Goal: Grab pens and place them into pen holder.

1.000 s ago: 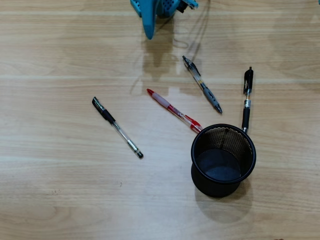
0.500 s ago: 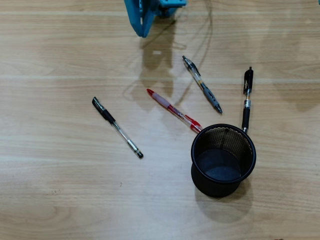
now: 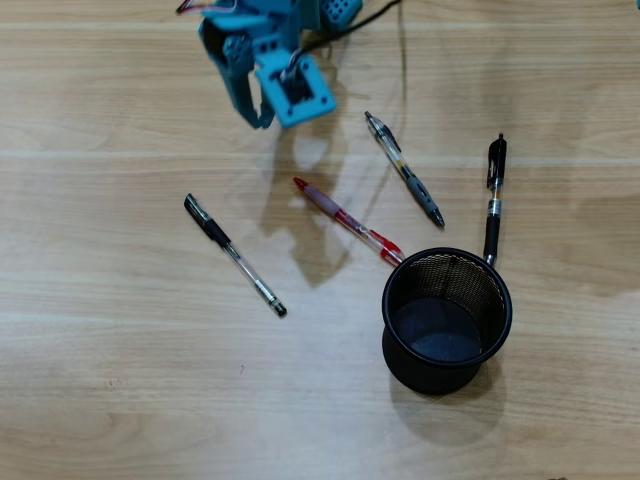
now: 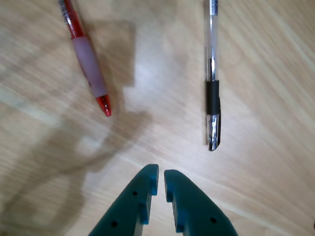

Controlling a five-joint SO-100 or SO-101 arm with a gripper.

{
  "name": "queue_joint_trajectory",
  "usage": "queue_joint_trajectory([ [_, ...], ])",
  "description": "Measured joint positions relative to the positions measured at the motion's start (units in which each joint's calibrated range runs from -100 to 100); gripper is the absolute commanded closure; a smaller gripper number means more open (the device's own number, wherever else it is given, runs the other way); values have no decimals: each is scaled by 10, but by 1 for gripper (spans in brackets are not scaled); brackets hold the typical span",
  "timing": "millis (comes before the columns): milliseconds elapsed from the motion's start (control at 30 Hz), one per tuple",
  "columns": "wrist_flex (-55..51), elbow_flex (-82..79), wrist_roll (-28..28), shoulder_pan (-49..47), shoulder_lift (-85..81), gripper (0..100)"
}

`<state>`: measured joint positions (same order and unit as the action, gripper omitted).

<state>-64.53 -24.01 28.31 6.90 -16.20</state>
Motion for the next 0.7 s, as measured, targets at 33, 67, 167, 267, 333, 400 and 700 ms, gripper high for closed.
queue_joint_trajectory([
  [33, -14, 67, 0, 3, 60, 98],
  [67, -17, 89, 0, 4, 80, 98],
  [167, -32, 186, 0, 5, 164, 98],
  [267, -34, 308, 0, 6, 271, 95],
  [333, -35, 341, 0, 6, 304, 91],
  [400, -35, 392, 0, 6, 354, 91],
  [700, -66, 488, 10, 6, 488, 92],
])
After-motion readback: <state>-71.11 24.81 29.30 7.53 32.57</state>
